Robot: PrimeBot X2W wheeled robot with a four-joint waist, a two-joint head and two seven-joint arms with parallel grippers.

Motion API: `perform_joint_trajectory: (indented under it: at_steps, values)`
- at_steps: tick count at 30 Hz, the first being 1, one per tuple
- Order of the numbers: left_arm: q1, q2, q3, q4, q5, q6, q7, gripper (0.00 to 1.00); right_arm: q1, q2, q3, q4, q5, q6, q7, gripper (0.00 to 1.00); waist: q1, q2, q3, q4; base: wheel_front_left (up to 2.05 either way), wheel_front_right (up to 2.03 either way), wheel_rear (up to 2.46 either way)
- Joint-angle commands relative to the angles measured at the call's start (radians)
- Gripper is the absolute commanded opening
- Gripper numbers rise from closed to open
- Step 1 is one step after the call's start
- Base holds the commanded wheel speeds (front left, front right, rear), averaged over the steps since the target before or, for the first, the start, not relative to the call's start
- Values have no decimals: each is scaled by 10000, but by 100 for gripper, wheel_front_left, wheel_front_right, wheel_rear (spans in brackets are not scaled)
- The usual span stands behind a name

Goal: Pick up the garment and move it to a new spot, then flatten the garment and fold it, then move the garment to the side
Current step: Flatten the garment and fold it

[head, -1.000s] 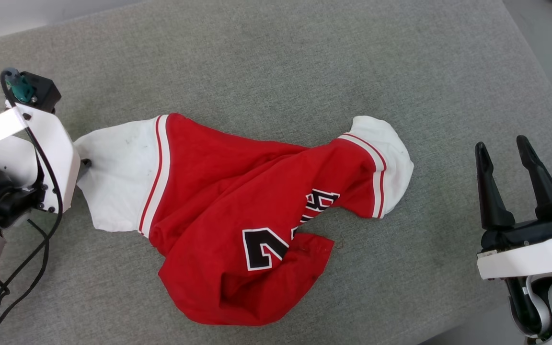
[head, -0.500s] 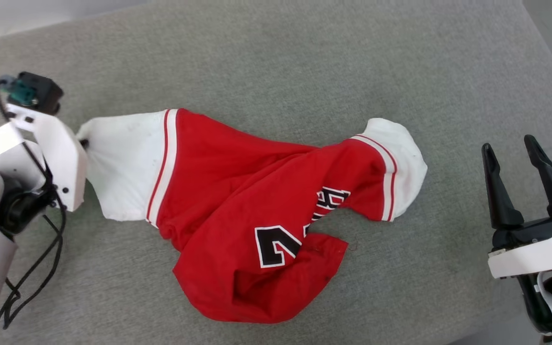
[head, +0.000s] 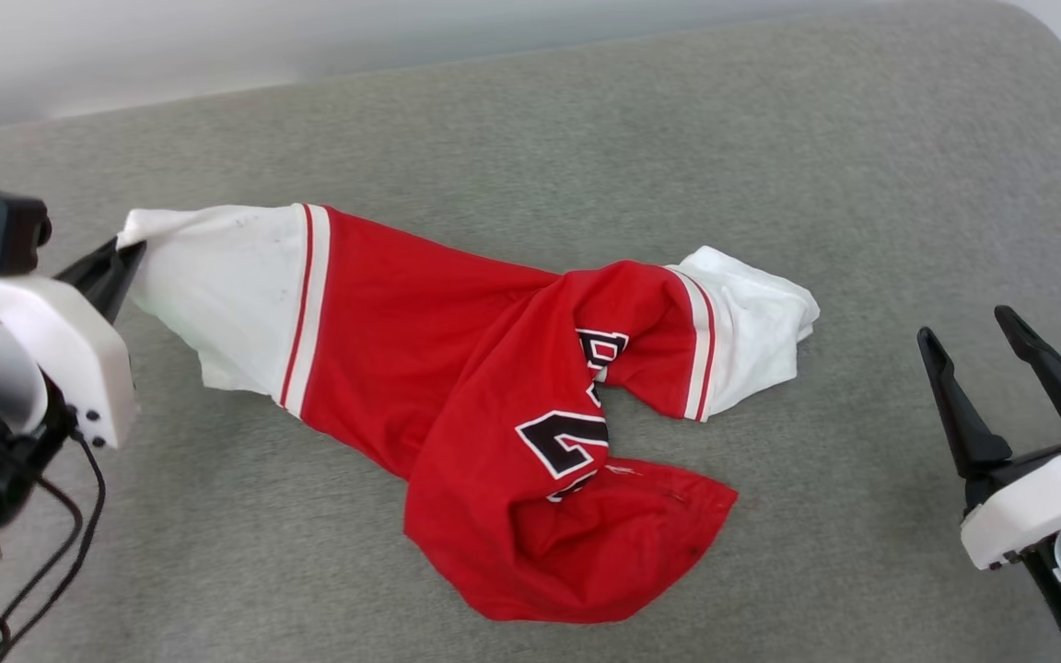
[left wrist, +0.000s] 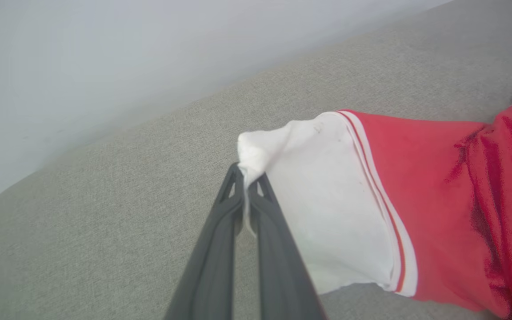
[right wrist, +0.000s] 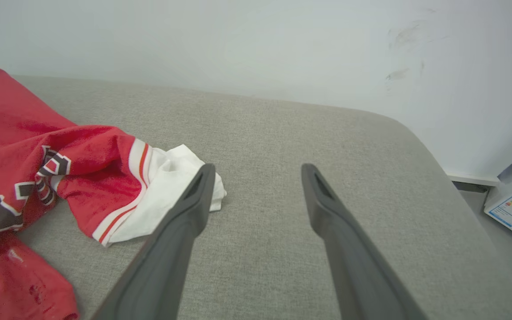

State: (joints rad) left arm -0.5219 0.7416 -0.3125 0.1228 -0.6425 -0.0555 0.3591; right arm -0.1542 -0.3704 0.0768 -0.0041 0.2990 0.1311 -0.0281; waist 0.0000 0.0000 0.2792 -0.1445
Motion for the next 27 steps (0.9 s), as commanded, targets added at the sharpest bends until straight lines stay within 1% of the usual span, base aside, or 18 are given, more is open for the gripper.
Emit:
perform_joint_trajectory:
  at_steps: [1,3,5,10,14,16,19,22,27]
  values:
    - [365,67,143,-403,-79,153,-159,0,103,-225,70,-149,56,-7,402,100,0,0,-188,338,0,0,0]
    - [776,177,245,-1002,-113,309,-300,0,79,-467,198,-285,158,-7,1125,100,0,0,-217,519,0,0,0]
    - [1212,170,338,-1634,-177,473,-402,0,-83,-775,387,-469,361,-8,1968,100,0,0,-216,699,0,0,0]
    - [2141,89,260,-3311,-103,941,-454,0,-745,-1551,829,-798,983,-7,4595,100,0,0,-143,1160,0,0,0]
    - [2582,6,123,-4296,37,1214,-457,0,-1608,-1913,1166,-710,1474,-7,6732,100,0,0,-7,1460,0,0,0]
    - [2667,-45,41,-4646,114,1321,-407,0,-2034,-2068,1376,-503,1632,-7,7576,100,0,0,97,1625,0,0,0]
    - [2658,-82,-127,-5050,305,1362,-398,0,-2677,-2249,1704,-73,1589,-7,8268,100,0,0,273,1870,0,0,0]
    - [2611,-129,-256,-5360,499,1441,-392,0,-3096,-2136,1927,598,1676,-7,8650,100,0,0,446,2050,0,0,0]
    - [2394,-262,-491,-5706,627,1416,-347,0,-3622,-2135,2242,1600,1537,-7,8551,100,0,0,804,2390,0,0,0]
